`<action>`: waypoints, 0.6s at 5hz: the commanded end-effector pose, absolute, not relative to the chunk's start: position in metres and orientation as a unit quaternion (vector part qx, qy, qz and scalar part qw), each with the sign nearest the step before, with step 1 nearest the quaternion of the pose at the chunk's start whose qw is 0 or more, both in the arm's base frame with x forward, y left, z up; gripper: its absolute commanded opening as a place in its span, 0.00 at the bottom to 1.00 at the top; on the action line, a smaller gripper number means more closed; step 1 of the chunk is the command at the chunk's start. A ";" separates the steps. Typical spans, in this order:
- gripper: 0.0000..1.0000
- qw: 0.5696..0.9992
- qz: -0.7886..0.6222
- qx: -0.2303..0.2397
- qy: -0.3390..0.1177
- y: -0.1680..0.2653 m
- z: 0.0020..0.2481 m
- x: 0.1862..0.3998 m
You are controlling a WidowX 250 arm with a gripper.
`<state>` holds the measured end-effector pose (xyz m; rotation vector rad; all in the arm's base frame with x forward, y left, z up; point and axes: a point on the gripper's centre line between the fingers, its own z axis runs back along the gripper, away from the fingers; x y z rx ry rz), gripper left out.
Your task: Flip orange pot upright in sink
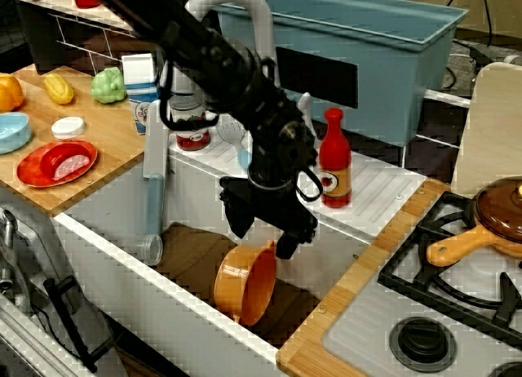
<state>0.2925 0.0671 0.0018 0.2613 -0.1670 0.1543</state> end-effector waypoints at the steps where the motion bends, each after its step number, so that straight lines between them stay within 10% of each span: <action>1: 1.00 0.980 0.081 0.148 -0.103 0.079 -0.007 0.300; 3: 1.00 0.978 0.076 0.163 -0.107 0.086 -0.021 0.295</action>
